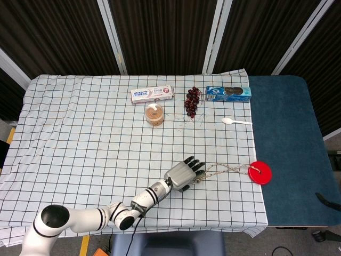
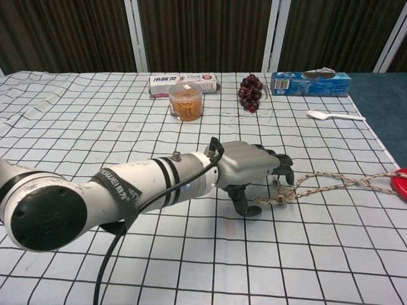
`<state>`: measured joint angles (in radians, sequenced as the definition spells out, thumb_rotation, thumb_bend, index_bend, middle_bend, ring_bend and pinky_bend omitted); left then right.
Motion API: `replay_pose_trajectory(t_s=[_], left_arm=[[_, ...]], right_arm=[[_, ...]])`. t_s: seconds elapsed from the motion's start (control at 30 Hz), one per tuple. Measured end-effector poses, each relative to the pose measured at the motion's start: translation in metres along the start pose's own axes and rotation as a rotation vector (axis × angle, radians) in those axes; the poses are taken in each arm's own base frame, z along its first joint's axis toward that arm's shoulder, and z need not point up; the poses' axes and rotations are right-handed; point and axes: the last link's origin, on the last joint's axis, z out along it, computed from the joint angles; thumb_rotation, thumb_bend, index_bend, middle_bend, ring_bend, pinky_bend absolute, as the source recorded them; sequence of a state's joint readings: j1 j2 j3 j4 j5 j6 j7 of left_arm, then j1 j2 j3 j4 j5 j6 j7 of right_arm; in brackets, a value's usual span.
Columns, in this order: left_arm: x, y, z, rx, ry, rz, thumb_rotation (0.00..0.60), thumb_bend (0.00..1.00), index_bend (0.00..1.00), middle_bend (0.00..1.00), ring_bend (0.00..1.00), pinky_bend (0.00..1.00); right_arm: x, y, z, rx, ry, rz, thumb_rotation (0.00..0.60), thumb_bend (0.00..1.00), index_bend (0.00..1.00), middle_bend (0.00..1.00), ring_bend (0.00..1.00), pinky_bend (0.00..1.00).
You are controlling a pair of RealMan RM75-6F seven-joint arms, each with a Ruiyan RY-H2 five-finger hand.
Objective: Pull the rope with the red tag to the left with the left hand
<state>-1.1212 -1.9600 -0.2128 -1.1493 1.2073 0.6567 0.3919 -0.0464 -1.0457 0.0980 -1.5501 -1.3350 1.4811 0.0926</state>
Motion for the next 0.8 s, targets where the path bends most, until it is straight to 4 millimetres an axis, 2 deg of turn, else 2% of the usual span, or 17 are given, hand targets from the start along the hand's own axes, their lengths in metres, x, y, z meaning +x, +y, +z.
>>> replay_pose_trajectory(t_s=[0.37,0.63,0.8], left_arm=[[-0.002,-0.003,-0.001,0.011,0.037,-0.015,0.600,0.54,0.57,0.01,0.00,0.00],[-0.005,-0.009,-0.008,0.014,0.051,-0.047,0.600,0.68,0.80,0.07,0.00,0.01],[-0.002,-0.022,-0.022,0.035,0.083,-0.041,0.600,0.72,0.85,0.11,0.00,0.01]], right_arm=[[0.000,0.000,0.000,-0.003,-0.002,-0.006,0.539,0.27,0.00,0.00,0.00,0.00],[-0.001,-0.003,0.001,-0.001,-0.006,-0.012,0.540,0.27,0.00,0.00,0.00,0.00],[-0.001,-0.005,0.002,0.000,-0.009,-0.017,0.540,0.27,0.00,0.00,0.00,0.00]])
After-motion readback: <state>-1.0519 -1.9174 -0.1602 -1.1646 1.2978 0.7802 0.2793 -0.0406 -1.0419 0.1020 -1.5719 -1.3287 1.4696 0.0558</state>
